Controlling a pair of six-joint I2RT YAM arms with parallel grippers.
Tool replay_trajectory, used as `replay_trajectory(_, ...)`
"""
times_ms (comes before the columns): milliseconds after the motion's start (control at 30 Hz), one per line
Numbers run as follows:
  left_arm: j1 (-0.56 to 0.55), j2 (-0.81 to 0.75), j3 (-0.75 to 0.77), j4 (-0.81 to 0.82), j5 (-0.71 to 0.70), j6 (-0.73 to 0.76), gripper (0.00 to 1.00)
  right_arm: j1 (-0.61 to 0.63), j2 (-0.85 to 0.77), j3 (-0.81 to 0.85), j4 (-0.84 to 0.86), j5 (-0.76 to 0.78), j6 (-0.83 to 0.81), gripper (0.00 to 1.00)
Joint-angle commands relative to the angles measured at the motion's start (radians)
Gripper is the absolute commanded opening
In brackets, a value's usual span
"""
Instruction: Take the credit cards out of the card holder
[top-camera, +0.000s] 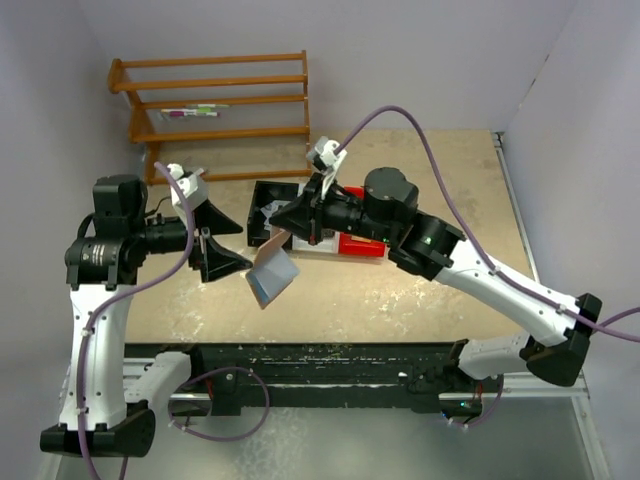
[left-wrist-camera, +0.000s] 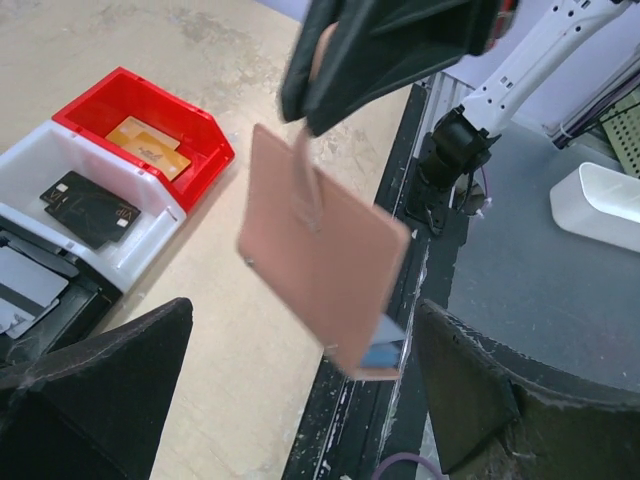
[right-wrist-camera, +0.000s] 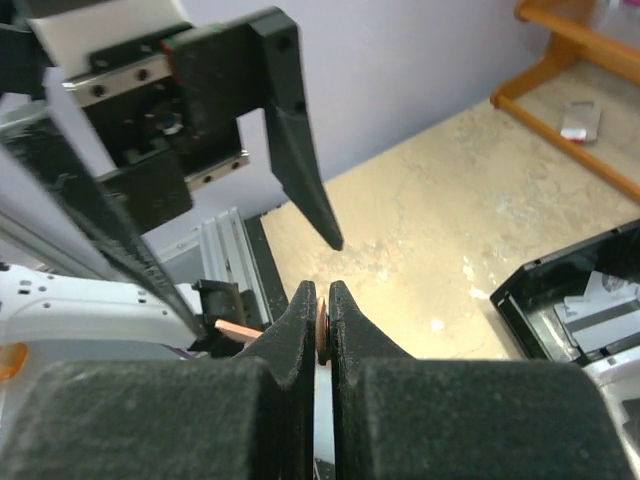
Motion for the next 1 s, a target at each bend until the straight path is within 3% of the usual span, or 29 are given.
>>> replay_trajectory(0,-0.004,-0.055,-0.047,0.057,-0.018,0.047,0.92,0.000,0.023,0.069,0.023,0.014,0.042,0.00)
replay_trajectory(300,-0.004,-0.115,-0.116,0.134,-0.107,0.033,0.87,0.095,0.135,0.216,-0.007,0.088,0.094,0.00)
replay_trajectory(567,-0.004,-0.155,-0.170,0.188,-0.207,0.079,0.70,0.122,0.159,0.236,0.007,0.060,0.118,0.00)
replay_trajectory(667,-0.004,-0.154,-0.166,0.153,-0.165,0.094,0.55,0.122,0.169,0.244,0.005,0.035,0.134,0.00)
replay_trajectory(800,-0.003,-0.133,-0.149,0.108,-0.072,0.076,0.23,0.122,0.170,0.243,0.003,0.005,0.171,0.00)
replay_trajectory(867,-0.004,-0.126,-0.132,0.101,-0.035,0.051,0.13,0.116,0.155,0.212,0.021,-0.016,0.179,0.10)
replay_trajectory(967,-0.004,-0.120,-0.111,0.139,-0.023,-0.044,0.02,0.102,0.121,0.160,0.040,-0.006,0.178,0.33)
